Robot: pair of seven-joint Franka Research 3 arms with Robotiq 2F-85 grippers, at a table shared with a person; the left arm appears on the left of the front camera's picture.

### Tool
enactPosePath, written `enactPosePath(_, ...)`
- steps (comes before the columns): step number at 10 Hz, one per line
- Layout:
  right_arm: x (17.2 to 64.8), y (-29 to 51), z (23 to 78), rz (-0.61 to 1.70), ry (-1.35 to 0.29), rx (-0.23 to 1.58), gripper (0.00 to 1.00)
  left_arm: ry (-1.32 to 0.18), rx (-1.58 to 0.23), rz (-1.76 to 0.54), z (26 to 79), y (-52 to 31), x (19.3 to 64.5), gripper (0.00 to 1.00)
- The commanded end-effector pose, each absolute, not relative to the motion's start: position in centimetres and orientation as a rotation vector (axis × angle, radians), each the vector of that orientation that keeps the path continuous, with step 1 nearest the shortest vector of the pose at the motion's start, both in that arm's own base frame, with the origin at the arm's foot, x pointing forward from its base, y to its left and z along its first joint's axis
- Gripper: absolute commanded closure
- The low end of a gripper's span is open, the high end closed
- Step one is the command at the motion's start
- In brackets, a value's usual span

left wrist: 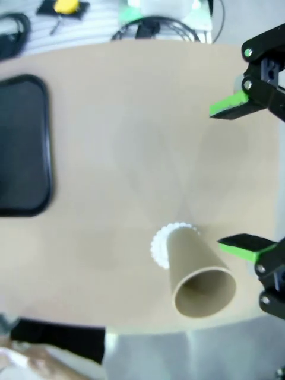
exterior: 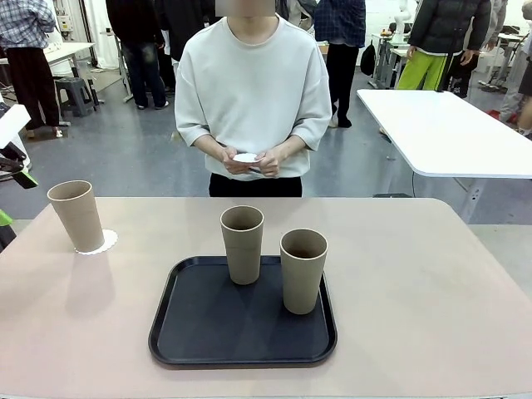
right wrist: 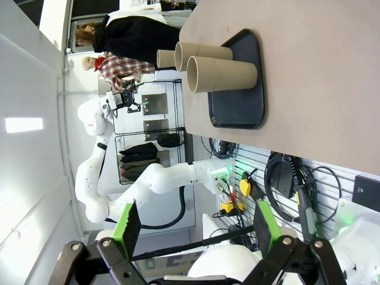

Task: Place coasters on the table and set cups on them.
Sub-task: Pick up one Reusable plastic cup and place it on a coaster set by the human, then take one Reusable plastic cup from the Flat Tray and place it on a coaster set by the human.

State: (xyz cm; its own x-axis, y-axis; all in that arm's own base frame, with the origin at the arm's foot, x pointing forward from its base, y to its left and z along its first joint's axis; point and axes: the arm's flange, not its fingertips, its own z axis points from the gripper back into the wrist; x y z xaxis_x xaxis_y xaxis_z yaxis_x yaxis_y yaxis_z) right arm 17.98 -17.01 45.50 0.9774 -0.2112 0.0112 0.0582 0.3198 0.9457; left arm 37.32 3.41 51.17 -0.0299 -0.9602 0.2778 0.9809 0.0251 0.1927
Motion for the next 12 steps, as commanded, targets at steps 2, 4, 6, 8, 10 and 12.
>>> enactPosePath(2, 17.9, -17.0, 45.5, -0.170, -0.149, 1.244, 0.00, -0.376, -0.036, -1.600, 50.1, 4.1, 38.4, 0.00)
enactPosePath(4, 17.9, -17.0, 45.5, -0.170, -0.149, 1.244, 0.00, -0.376, -0.036, -1.600, 50.1, 4.1, 38.4, 0.00)
enactPosePath(6, 17.9, -17.0, 45.5, -0.170, -0.149, 1.244, 0.00, -0.376, -0.036, -1.600, 50.1, 4.1, 38.4, 0.00)
enactPosePath(8, 17.9, -17.0, 45.5, -0.170, -0.149, 1.244, 0.00, -0.376, -0.036, -1.600, 50.1, 4.1, 38.4, 0.00)
enactPosePath(10, 17.9, -17.0, 45.5, -0.170, -0.149, 1.244, 0.00, -0.383, -0.058, -1.581, 50.2, 3.9, 38.3, 0.00)
enactPosePath(12, 17.9, -17.0, 45.5, -0.170, -0.149, 1.244, 0.00, -0.519, -0.157, -1.095, 51.0, 3.2, 37.2, 0.00)
